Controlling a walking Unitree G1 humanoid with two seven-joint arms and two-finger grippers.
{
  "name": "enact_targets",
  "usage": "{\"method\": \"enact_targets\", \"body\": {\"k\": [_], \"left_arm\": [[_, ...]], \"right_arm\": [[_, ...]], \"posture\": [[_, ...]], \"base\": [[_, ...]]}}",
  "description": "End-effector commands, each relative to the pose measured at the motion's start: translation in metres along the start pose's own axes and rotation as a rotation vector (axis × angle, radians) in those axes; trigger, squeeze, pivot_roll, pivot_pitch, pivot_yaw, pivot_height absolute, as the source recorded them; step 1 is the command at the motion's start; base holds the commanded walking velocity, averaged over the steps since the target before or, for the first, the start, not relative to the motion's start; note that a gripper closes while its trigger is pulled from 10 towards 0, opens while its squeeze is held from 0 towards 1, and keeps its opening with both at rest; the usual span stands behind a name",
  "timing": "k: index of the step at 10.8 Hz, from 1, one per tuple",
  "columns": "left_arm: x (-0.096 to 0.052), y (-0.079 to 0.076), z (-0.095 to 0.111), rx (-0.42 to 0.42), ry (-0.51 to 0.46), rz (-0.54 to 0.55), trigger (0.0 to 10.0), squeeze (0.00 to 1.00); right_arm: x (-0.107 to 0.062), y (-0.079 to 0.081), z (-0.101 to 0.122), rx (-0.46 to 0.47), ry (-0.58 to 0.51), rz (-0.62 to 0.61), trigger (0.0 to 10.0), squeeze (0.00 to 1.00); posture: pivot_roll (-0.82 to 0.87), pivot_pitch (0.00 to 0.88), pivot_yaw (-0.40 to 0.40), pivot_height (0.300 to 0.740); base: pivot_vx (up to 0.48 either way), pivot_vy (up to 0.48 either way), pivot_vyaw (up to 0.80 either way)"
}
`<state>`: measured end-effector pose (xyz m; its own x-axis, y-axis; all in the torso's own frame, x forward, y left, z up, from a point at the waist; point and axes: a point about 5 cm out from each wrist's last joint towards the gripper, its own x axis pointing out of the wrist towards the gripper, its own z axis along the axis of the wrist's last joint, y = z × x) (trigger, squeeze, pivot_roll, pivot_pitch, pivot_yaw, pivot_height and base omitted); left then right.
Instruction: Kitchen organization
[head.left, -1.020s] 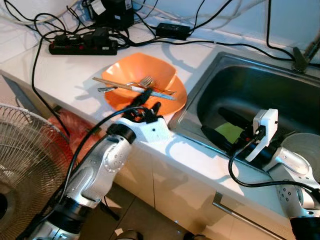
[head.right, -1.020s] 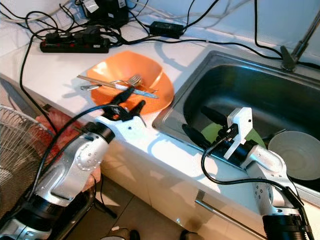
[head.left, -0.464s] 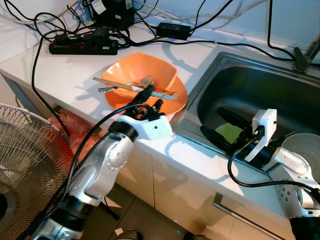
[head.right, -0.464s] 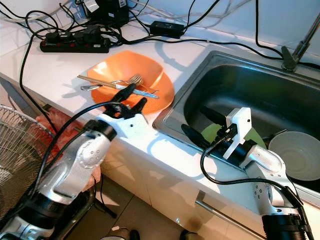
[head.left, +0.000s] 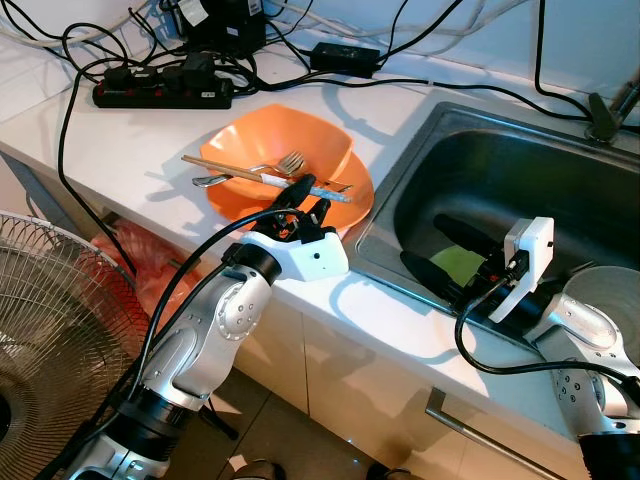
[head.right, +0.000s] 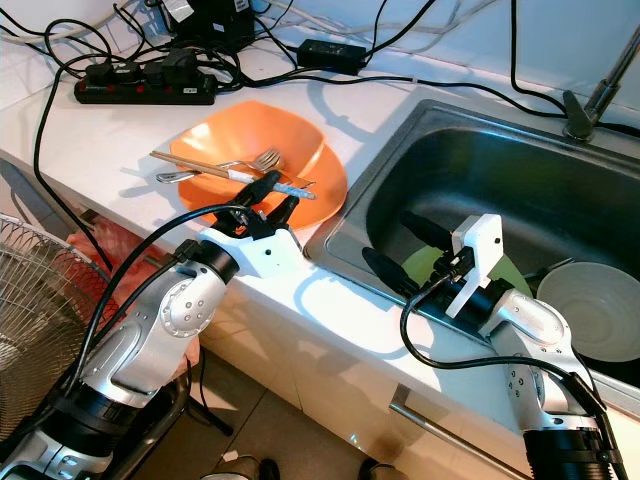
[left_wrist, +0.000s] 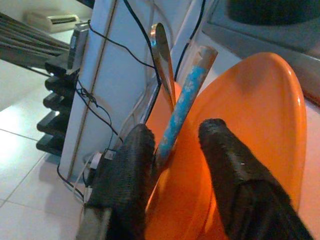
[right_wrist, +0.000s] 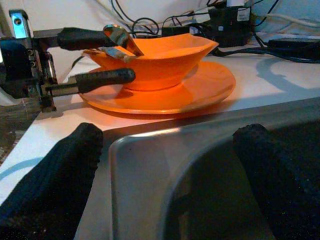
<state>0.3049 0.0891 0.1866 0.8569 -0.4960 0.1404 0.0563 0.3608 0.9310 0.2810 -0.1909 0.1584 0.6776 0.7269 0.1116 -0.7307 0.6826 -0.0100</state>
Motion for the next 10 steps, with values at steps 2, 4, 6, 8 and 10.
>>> {"method": "enact_targets", "body": {"k": [2, 4, 6, 8, 10], "left_arm": [[0.002, -0.002, 0.002, -0.001, -0.013, -0.011, 0.0, 0.0], [0.002, -0.004, 0.003, -0.007, -0.019, -0.012, 0.0, 0.0], [0.002, -0.005, 0.003, -0.007, -0.024, -0.011, 0.0, 0.0], [0.004, 0.004, 0.008, -0.009, -0.047, 0.027, 0.0, 0.0], [0.006, 0.023, 0.017, -0.013, -0.086, 0.116, 9.9, 0.0]], "right_arm": [[0.0, 0.002, -0.004, 0.013, 0.012, -0.003, 10.0, 0.0], [0.0, 0.002, -0.005, 0.014, 0.015, 0.0, 10.0, 0.0], [0.001, 0.002, -0.005, 0.012, 0.015, 0.0, 10.0, 0.0], [0.001, 0.002, -0.005, 0.012, 0.016, 0.001, 10.0, 0.0], [0.002, 0.002, -0.006, 0.013, 0.017, 0.0, 10.0, 0.0]], "posture": [[0.05, 0.121, 0.034, 0.74], [0.05, 0.117, 0.034, 0.74], [0.05, 0.114, 0.033, 0.74], [0.05, 0.109, 0.033, 0.74], [0.05, 0.104, 0.033, 0.74]], "base": [[0.0, 0.0, 0.0], [0.0, 0.0, 0.0], [0.0, 0.0, 0.0], [0.0, 0.0, 0.0], [0.0, 0.0, 0.0]]}}
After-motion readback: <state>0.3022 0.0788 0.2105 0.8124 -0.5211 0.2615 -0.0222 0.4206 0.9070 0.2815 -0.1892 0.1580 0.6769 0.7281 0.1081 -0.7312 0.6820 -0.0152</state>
